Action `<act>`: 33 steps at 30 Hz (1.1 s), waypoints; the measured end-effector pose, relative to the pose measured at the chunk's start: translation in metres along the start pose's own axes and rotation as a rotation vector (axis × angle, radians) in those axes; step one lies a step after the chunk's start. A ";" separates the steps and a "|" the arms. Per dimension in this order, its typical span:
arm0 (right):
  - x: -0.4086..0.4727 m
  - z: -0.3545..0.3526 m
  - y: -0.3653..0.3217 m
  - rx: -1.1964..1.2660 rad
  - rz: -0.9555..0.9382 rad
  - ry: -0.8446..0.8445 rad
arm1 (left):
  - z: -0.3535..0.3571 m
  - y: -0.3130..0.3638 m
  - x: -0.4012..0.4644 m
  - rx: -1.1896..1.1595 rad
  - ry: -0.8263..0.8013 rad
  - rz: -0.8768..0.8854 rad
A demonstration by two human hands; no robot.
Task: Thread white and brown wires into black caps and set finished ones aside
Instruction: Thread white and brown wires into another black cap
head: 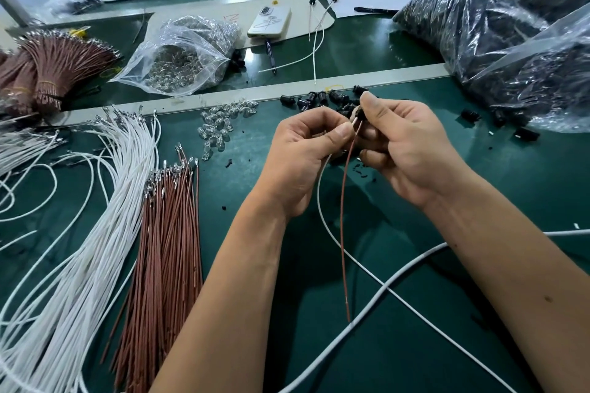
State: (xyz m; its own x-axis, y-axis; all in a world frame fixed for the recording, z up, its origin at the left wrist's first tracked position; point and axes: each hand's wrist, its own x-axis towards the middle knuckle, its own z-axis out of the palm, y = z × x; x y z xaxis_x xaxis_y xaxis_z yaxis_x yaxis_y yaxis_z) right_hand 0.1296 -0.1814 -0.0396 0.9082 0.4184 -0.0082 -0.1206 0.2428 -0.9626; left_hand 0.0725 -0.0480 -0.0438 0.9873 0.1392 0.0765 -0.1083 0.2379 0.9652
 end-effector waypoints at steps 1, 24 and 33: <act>0.001 -0.003 0.001 -0.048 -0.044 0.013 | -0.002 -0.001 0.001 0.046 0.008 0.008; -0.015 0.001 -0.008 -0.800 -0.965 0.034 | -0.019 0.003 0.002 0.089 0.060 0.358; -0.012 -0.002 -0.005 -0.674 -0.808 0.272 | -0.015 0.002 0.001 -0.047 0.042 0.322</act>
State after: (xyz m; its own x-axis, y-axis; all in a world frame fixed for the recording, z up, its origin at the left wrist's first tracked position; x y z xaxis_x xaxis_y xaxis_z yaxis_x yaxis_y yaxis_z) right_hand 0.1200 -0.1889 -0.0354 0.6886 0.1230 0.7147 0.7222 -0.2061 -0.6603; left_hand 0.0715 -0.0327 -0.0459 0.8957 0.2539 0.3650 -0.4208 0.2189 0.8804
